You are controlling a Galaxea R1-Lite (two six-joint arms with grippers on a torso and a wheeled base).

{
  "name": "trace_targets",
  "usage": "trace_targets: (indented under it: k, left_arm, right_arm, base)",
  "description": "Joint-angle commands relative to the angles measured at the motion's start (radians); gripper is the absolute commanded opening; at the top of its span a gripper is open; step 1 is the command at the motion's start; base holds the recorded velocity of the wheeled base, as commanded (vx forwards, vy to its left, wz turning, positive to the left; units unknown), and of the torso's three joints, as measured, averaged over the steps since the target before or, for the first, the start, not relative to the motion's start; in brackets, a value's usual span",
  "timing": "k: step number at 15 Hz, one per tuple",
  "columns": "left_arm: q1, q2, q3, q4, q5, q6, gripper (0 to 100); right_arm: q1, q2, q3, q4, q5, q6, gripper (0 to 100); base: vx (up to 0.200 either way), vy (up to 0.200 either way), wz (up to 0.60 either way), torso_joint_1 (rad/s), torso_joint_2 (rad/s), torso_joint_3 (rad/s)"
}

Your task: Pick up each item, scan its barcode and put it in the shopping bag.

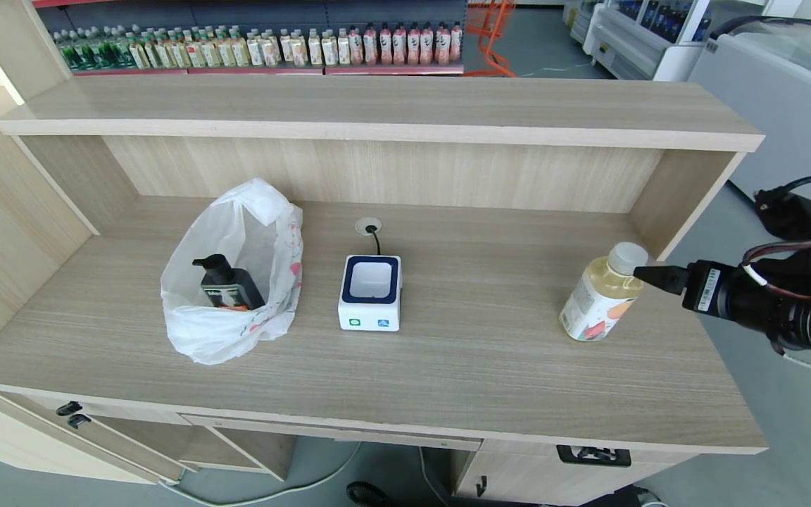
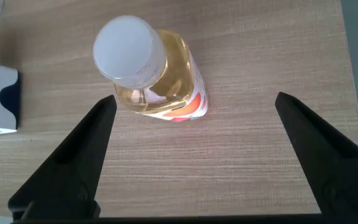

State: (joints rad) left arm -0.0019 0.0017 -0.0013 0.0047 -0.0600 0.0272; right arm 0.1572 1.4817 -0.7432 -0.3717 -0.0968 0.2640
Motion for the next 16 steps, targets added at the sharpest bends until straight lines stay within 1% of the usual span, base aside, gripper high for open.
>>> trace_targets:
  k: [1,3,5,6,13,16]
  left_arm:
    - [0.0,0.0,0.0,0.0,0.0,0.0,100]
    - [0.0,0.0,0.0,0.0,0.0,0.0,100]
    - [0.0,0.0,0.0,0.0,0.0,0.0,100]
    - [0.0,0.0,0.0,0.0,0.0,0.0,100]
    - [0.0,0.0,0.0,0.0,0.0,0.0,100]
    - [0.0,0.0,0.0,0.0,0.0,0.0,100]
  right_arm:
    - [0.058,0.143,-0.005,-0.056,-0.001,-0.008,100]
    - [0.087,0.201,-0.001,-0.131,-0.003,-0.031,100]
    - [0.094,0.266,-0.01,-0.187,-0.049,-0.058,100]
    - [0.099,0.293,-0.016,-0.222,-0.054,-0.062,100]
    - [0.154,0.393,-0.019,-0.417,-0.047,-0.066,100]
    - [0.157,0.434,-0.027,-0.49,-0.047,-0.101,100]
  base:
    - [0.0,0.0,0.0,0.0,0.0,0.0]
    - [0.0,0.0,0.0,0.0,0.0,0.0]
    - [0.0,0.0,0.0,0.0,0.0,0.0]
    - [0.0,0.0,0.0,0.0,0.0,0.0]
    - [0.0,0.0,0.0,0.0,0.0,0.0]
    - [0.0,0.0,0.0,0.0,0.0,0.0]
